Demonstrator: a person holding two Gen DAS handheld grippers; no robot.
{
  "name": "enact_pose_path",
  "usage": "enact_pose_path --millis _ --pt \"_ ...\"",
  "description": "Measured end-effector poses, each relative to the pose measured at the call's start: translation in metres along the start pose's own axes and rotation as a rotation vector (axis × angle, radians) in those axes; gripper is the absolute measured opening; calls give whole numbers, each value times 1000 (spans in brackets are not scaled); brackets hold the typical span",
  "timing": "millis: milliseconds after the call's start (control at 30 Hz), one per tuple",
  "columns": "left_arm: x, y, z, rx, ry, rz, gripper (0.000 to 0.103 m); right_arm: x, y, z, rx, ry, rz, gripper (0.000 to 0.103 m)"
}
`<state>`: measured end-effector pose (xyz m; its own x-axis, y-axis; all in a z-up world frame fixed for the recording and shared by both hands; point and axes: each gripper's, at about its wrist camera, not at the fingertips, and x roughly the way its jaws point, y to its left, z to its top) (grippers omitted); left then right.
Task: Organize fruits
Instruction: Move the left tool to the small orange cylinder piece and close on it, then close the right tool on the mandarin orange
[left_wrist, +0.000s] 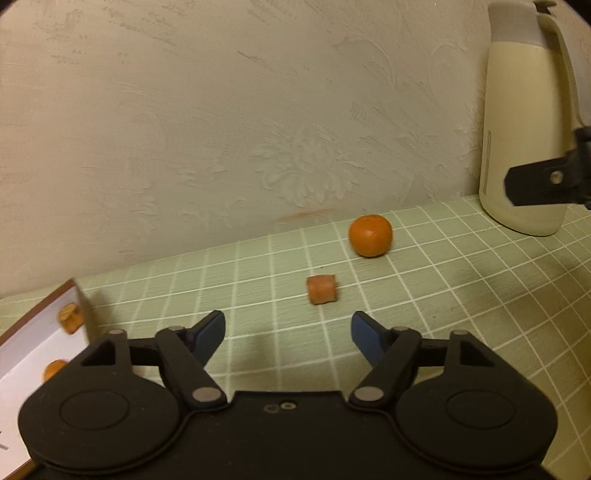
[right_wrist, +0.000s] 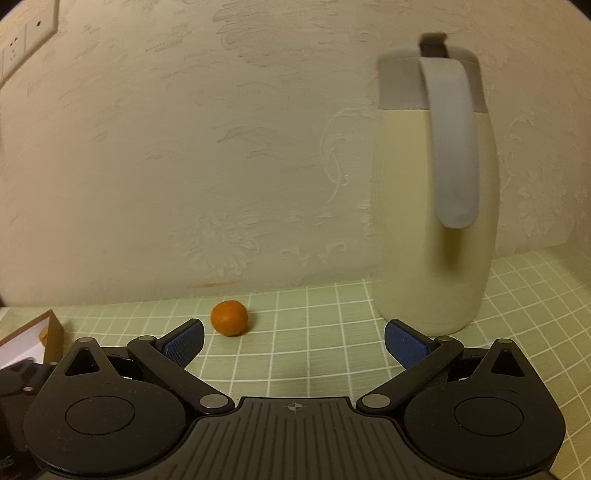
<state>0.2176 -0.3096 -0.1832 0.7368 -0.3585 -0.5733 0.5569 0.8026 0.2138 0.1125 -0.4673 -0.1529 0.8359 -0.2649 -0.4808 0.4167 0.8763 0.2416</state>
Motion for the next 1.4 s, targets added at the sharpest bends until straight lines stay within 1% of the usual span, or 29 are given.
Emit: enact_pose_path --millis 67,133,200,367,433,467,533,567,633,767,800,967,1100,1400 --pt "9 -4 3 7 3 0 66 1 -5 1 17 1 1 103" --pt "15 -6 6 5 7 -4 61 1 -9 3 24 -2 0 103" --pt "22 -8 9 0 17 -14 58 1 -12 3 23 -5 -8 103" --pt "36 -11 16 -22 28 -19 57 0 -19 2 34 -8 -23 103" --pt "41 -10 18 -35 36 -21 51 -1 -21 1 37 -8 -26 103" --pt "45 -10 19 -41 40 -22 50 -1 -22 0 40 -8 -26 103" --pt "49 -8 20 -54 48 -27 41 1 -24 1 48 -4 -21 103" --pt "51 -8 20 -63 48 -31 40 2 -25 1 50 -4 -18 103" --pt "53 -7 21 -73 46 -38 35 2 -24 1 49 -4 -16 103" --pt "55 -8 22 -78 41 -58 16 3 -22 1 43 -2 -12 103" --pt "55 -8 21 -80 39 -62 13 4 -21 1 44 -2 -10 103" --pt "53 -7 18 -85 27 -63 13 4 -19 1 46 -3 -6 103" --pt "43 0 16 -100 13 -45 13 7 -16 2 36 -4 -7 103" --pt "-3 35 16 -127 -42 24 13 28 1 5 30 32 25 103"
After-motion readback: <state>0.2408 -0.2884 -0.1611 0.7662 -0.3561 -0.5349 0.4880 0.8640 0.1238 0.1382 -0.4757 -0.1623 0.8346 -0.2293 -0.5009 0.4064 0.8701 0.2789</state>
